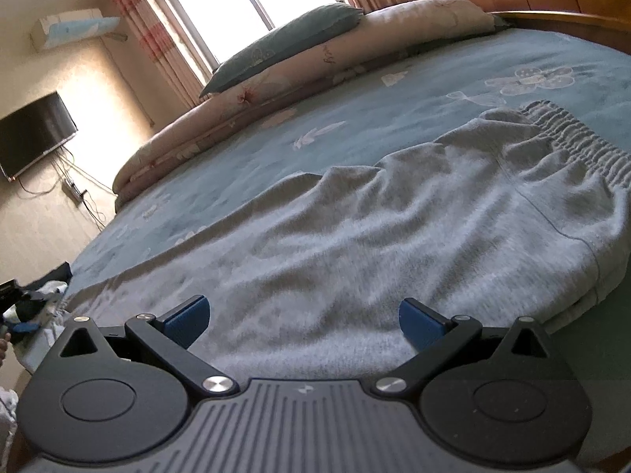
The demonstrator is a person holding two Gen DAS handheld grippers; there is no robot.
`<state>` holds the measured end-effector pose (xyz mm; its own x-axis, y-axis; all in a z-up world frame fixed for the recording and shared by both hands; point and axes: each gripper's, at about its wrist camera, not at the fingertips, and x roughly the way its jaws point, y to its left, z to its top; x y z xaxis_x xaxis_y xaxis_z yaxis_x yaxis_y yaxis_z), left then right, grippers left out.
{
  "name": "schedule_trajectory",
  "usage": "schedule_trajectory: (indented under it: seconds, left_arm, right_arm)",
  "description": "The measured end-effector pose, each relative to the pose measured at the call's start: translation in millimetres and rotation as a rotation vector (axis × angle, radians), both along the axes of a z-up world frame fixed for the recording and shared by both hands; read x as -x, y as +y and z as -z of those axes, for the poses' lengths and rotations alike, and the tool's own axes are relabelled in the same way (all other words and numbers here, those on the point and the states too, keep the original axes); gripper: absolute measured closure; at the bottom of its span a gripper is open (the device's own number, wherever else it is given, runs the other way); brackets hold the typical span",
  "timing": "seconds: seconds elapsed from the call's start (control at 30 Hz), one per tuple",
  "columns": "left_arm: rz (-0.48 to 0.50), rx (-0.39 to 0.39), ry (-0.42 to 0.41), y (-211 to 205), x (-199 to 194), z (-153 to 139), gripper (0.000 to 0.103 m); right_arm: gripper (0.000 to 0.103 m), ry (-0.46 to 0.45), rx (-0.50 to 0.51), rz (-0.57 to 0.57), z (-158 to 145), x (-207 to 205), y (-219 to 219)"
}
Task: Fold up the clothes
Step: 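Move the left gripper down to the elastic cuff of the sweatpants, then close the left gripper on the elastic cuff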
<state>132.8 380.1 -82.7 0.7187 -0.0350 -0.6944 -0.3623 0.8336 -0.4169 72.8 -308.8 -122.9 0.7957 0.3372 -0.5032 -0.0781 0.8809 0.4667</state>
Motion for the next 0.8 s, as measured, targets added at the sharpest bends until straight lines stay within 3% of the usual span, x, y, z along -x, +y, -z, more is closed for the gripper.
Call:
schedule_trajectory:
  seconds: [0.07, 0.13, 0.2, 0.37, 0.8]
  left_arm:
    - [-0.045, 0.047, -0.018, 19.0, 8.0, 8.8, 0.007]
    - [-0.089, 0.090, -0.038, 36.5, 15.8, 17.7, 0.031]
    - [-0.114, 0.134, -0.037, 50.3, 18.8, 27.8, 0.038]
    - [-0.141, 0.271, -0.037, 71.4, 17.7, 56.7, 0.038]
    - [-0.150, 0.409, -0.097, 88.8, -6.7, 81.1, 0.038]
  right_arm:
    - [0.000, 0.003, 0.016, 0.000, 0.2, -0.4, 2.5]
    - [0.000, 0.007, 0.029, -0.001, 0.3, -1.4, 4.6]
    - [0.000, 0.012, 0.042, -0.002, 0.5, -2.8, 6.7]
    - [0.000, 0.017, 0.070, 0.003, 0.8, -5.1, 11.1]
    - [0.000, 0.022, 0.114, 0.004, 0.4, -6.6, 17.4]
